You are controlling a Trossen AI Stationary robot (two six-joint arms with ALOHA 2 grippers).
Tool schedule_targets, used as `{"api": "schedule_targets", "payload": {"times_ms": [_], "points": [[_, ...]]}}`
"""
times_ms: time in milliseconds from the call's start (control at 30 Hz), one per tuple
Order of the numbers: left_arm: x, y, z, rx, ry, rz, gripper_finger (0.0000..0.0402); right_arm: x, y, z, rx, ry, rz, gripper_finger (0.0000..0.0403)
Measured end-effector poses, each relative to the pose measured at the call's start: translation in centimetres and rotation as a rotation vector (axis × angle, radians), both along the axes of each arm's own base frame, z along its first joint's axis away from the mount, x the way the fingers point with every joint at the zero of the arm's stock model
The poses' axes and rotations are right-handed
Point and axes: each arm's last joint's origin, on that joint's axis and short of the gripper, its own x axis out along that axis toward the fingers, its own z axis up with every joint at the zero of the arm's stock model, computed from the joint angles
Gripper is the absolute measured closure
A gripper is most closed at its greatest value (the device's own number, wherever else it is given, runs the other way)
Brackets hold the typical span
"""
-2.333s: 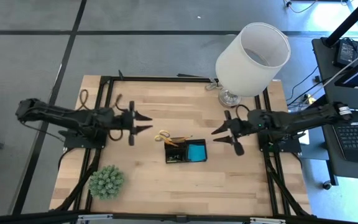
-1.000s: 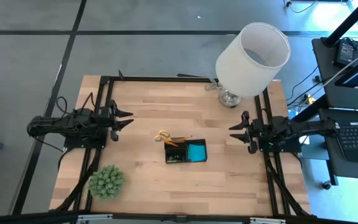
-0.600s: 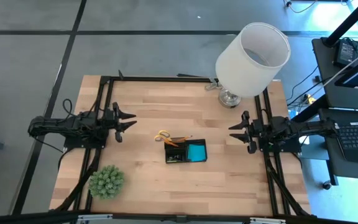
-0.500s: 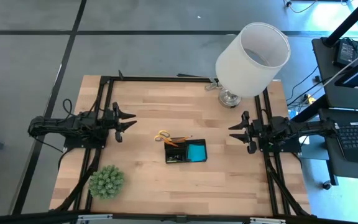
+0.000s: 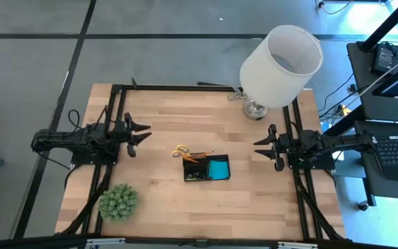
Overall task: Pick and place office supplies into organizer
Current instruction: Return to Home Position
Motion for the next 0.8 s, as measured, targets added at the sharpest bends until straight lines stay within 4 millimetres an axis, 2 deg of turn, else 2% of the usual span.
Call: {"api": "schedule_targets", "payload": {"times_ms": [200,333,400,800], "points": [[0.0,0.0,0.1,0.022,-0.001,0.001,0.0274,0.0,0.0,0.0,-0.001,0.001,0.0,0.0266],[0.1,0.0,-0.8,0.028,0.044,0.001,0.0274,0.0,0.0,0.0,-0.001,0.001,0.0,0.0266],[0.3,0.0,-1.0,0.034,-0.002,-0.002,0.0274,0.0,0.0,0.0,-0.002,0.002,0.0,0.0266],[0.4,0.1,-1.1,0.171,0.015,0.029,0.0274,0.0,0.0,0.0,-0.003,0.002,0.0,0.0266]]}}
